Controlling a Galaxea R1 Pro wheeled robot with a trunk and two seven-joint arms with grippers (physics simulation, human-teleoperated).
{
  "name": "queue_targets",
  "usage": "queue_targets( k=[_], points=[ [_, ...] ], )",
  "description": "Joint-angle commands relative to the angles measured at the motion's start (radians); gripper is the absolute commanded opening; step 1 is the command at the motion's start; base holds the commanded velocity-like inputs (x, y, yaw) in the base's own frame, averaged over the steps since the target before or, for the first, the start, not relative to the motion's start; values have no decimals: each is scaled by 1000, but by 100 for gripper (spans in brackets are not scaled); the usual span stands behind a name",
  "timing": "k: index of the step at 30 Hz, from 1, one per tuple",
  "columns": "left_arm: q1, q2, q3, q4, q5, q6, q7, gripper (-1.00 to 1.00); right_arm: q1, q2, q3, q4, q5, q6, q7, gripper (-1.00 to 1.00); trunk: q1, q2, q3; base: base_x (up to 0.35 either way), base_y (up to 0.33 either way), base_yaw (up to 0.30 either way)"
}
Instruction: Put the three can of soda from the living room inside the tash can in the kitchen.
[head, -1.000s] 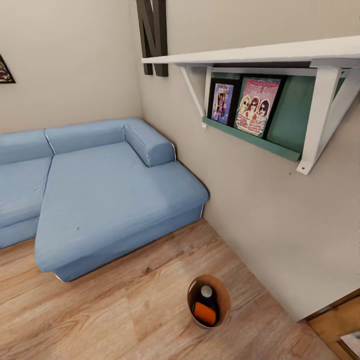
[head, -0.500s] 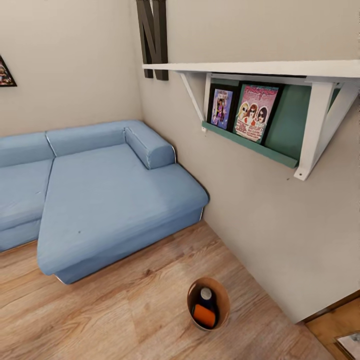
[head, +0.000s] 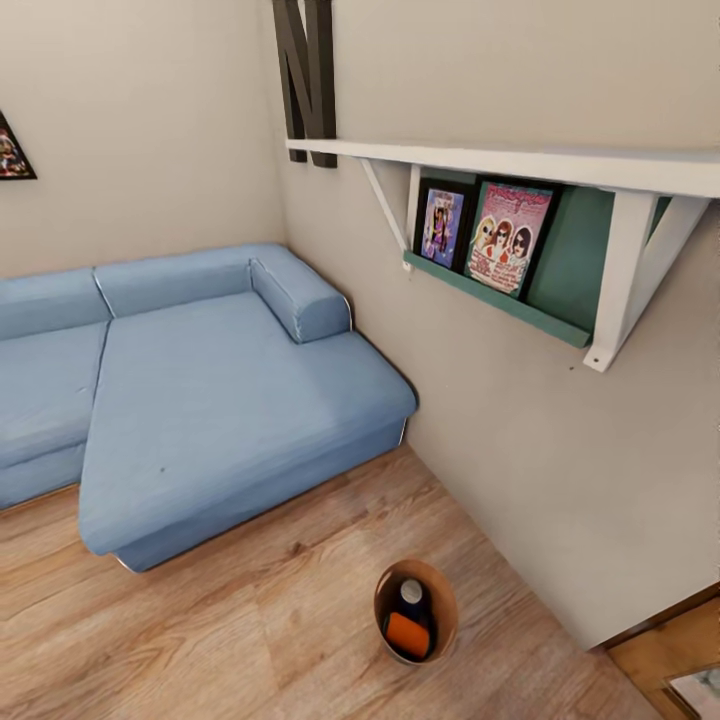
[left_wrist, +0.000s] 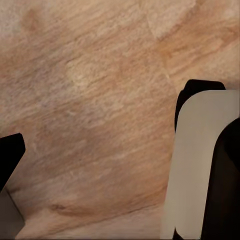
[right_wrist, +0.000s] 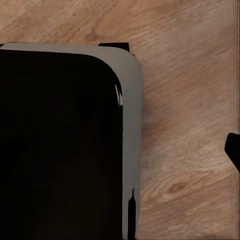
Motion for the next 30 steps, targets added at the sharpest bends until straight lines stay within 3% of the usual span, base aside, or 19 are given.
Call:
queue_targets(
  k=[1,6,9,16,24,30],
  points=[
    [0,0,-1,0,0,4,0,100,0,0,0,4,0,-1,-5,100,-4,7,3,0,0,0],
    [0,0,-7,2,-1,14,1,100,-1,0,0,28,1,-3,-16,100,-23,42,19,0,0,0],
    [0,-1,-29,2,-1,16,2,100,-1,0,-1,37,1,-5,-20,100,-35,63,28,0,0,0],
    [0,-7,-115,3,-2,18,2,100,-1,-2,-23,43,1,-6,-22,100,-61,112,50,0,0,0],
    [0,-8,-129,3,-2,18,1,100,-1,-8,-37,44,1,-8,-22,100,-92,168,75,0,0,0],
    [0,-8,-132,3,-2,17,0,100,-1,-21,-40,57,0,-56,-22,100,-115,210,94,0,0,0]
  ],
)
